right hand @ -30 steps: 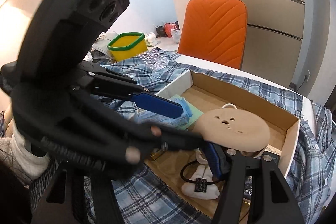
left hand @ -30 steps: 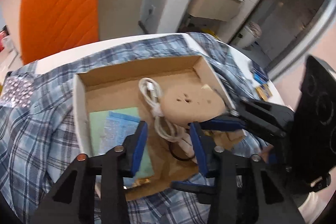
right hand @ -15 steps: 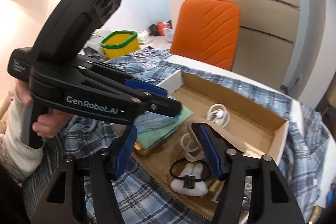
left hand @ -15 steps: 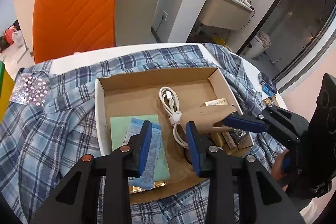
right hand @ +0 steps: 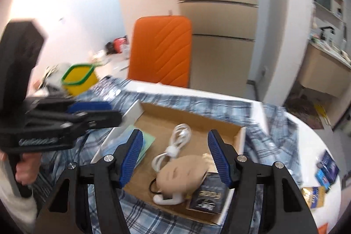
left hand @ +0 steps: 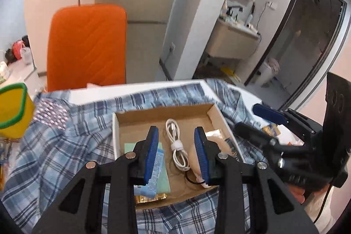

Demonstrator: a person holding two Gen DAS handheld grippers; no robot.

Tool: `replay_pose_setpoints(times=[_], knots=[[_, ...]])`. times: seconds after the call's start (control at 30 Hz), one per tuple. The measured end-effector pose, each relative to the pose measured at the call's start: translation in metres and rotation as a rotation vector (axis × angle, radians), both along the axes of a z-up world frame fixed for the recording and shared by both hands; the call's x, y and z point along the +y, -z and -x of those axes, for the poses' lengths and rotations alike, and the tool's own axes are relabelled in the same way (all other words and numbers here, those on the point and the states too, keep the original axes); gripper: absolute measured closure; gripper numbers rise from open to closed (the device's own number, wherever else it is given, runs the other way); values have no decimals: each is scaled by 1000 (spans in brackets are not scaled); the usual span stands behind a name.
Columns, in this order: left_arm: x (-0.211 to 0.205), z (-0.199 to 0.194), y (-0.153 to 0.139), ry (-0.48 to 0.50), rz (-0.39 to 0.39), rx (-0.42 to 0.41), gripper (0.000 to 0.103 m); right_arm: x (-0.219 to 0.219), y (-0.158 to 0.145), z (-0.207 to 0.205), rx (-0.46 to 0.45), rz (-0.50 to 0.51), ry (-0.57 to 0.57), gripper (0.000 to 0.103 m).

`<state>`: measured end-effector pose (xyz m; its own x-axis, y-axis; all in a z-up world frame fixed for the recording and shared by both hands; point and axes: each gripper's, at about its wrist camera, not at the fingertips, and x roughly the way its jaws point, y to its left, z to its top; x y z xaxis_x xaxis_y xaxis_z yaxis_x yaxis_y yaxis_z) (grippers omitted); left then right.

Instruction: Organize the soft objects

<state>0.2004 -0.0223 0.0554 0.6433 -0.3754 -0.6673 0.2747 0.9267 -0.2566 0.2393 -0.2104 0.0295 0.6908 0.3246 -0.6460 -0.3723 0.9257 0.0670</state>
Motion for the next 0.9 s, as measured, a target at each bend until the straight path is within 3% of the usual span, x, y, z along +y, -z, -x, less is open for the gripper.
replay_pose_setpoints(times=[0.17, 0.2, 0.3, 0.4, 0.43, 0.53, 0.57, 0.7, 0.9], knots=[[2, 38, -28, -27, -35, -170, 70, -18, -20, 38, -116, 57, 151, 39], [0, 46, -33, -32, -49, -212, 63, -20, -22, 45, -128, 62, 167, 39], [-1, 75, -43, -88, -80, -351, 26, -29, -33, 73, -185, 49, 224, 39], [-2, 107, -51, -152, -86, -492, 2, -37, -48, 106, -281, 15, 275, 19], [-2, 120, -52, -162, -76, -554, 0, -41, -54, 121, -339, -3, 296, 13], [-6, 147, -51, -182, -102, -660, 0, -42, -64, 147, -422, -20, 303, 10], [-8, 155, -49, -177, -117, -685, 0, -41, -65, 154, -437, -24, 291, 1], [-10, 172, -34, -184, -141, -739, 0, -37, -62, 183, -530, -30, 284, 0], [-5, 187, 2, -216, -126, -739, 0, -26, -32, 211, -609, 6, 314, 0]])
